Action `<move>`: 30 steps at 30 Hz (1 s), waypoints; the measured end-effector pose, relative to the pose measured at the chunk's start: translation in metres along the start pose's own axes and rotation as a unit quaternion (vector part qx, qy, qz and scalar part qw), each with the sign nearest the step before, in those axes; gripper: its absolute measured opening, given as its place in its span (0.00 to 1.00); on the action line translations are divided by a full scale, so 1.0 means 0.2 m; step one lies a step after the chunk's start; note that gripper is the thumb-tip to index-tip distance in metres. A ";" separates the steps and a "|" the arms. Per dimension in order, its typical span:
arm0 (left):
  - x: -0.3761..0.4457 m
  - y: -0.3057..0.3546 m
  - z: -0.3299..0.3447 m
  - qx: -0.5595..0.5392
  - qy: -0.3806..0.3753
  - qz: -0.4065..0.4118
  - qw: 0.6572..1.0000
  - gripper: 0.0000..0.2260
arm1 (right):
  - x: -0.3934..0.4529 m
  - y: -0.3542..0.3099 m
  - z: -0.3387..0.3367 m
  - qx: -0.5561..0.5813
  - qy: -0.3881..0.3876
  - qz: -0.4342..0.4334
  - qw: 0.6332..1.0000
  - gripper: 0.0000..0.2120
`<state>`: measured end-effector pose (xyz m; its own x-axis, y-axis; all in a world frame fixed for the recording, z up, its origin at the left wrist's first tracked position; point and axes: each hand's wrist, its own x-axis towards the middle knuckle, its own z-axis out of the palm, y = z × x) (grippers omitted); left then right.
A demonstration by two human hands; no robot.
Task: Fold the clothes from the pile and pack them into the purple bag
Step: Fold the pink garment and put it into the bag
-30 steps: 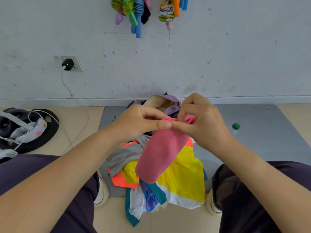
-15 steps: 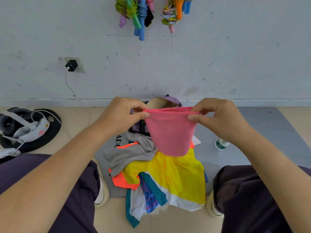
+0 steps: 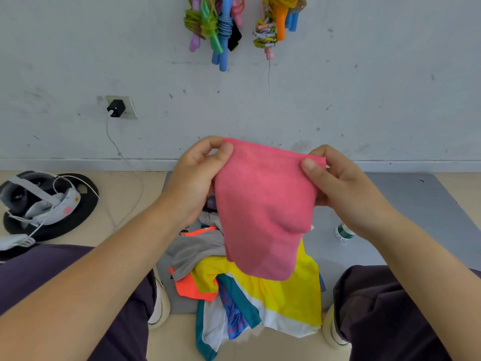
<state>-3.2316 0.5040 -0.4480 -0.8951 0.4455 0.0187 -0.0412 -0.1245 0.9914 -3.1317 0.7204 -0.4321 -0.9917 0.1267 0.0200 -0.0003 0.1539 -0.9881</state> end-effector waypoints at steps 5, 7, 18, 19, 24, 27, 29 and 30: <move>-0.06 -0.02 0.03 0.038 -0.177 -0.095 0.979 0.10 | 0.03 0.01 -0.01 -0.003 0.137 -0.036 0.990 0.16; -0.05 -0.04 0.02 0.030 -0.139 -0.088 0.986 0.12 | 0.05 0.03 -0.01 0.097 0.097 0.021 0.990 0.26; 0.01 -0.07 -0.01 0.101 0.015 -0.027 0.994 0.06 | 0.02 0.08 0.05 0.071 0.034 0.040 0.996 0.12; 0.01 -0.07 -0.01 0.086 0.020 -0.038 0.995 0.07 | 0.01 0.08 0.06 0.071 0.042 0.034 0.996 0.11; 0.00 -0.04 -0.02 0.033 -0.066 -0.061 0.995 0.12 | 0.01 0.09 0.04 0.098 0.045 0.061 0.992 0.12; 0.00 -0.04 -0.02 0.026 -0.060 -0.036 0.997 0.16 | 0.01 0.09 0.02 0.105 0.019 0.055 0.993 0.16; 0.00 -0.05 -0.03 0.015 -0.036 -0.031 0.999 0.23 | 0.02 0.10 0.01 0.078 0.035 0.032 0.996 0.22; 0.00 -0.05 -0.03 0.003 -0.027 -0.028 0.999 0.27 | 0.02 0.10 0.01 0.065 0.050 0.022 0.996 0.24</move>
<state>-3.2347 0.4998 -0.4584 -0.8662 0.4989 -0.0295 -0.0870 -0.0924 0.9919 -3.1363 0.7217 -0.4521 -0.9735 0.2280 -0.0156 0.0206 0.0192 -0.9996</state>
